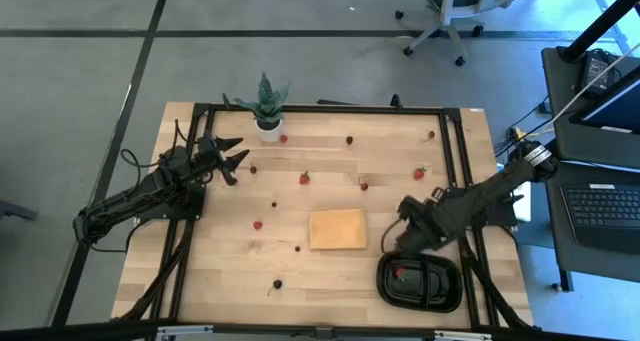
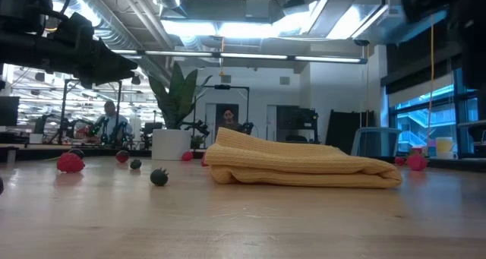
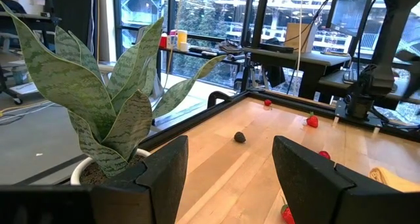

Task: Pick and placing Produce into tupperware
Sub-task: Put the right red strawberry into the black container

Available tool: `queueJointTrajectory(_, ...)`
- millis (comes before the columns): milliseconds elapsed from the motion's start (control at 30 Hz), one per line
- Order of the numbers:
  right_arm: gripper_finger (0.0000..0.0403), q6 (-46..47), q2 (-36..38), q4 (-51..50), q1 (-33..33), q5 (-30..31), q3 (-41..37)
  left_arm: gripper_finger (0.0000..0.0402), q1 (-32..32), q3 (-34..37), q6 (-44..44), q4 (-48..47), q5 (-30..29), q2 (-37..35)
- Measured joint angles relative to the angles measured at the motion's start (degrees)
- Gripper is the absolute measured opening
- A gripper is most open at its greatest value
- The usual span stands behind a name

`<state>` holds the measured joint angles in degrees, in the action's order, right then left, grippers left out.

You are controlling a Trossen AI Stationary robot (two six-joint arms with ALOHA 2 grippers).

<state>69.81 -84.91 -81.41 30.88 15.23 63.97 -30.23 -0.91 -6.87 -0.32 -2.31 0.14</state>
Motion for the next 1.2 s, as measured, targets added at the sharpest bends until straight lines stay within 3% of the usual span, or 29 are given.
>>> queueJointTrajectory(133, 0.0180, 0.5, 1.4, -0.3, -6.7, 5.7, -2.5, 0.0215, 0.0, 0.0, 0.0, 0.0, 0.0, 0.0)
queueJointTrajectory(233, 0.0180, 0.1, 2.0, -0.3, -12.4, 6.1, -3.3, 0.0215, 0.0, 0.0, 0.0, 0.0, 0.0, 0.0)
queueJointTrajectory(633, 0.0180, -17.0, 2.0, 7.0, -30.7, 7.8, -3.3, 0.0215, 0.0, 0.0, 0.0, 0.0, -0.1, 0.0)
queueJointTrajectory(1067, 0.0180, -27.1, 2.2, 11.4, -46.4, 7.7, -3.9, 0.0215, 0.0, 0.0, 1.1, 0.1, -0.5, 0.0)
queueJointTrajectory(1200, 0.0180, -29.4, 4.8, 17.6, -50.6, 2.4, -9.9, 0.0215, 0.0, 0.0, 1.1, 0.1, -0.5, 0.0)
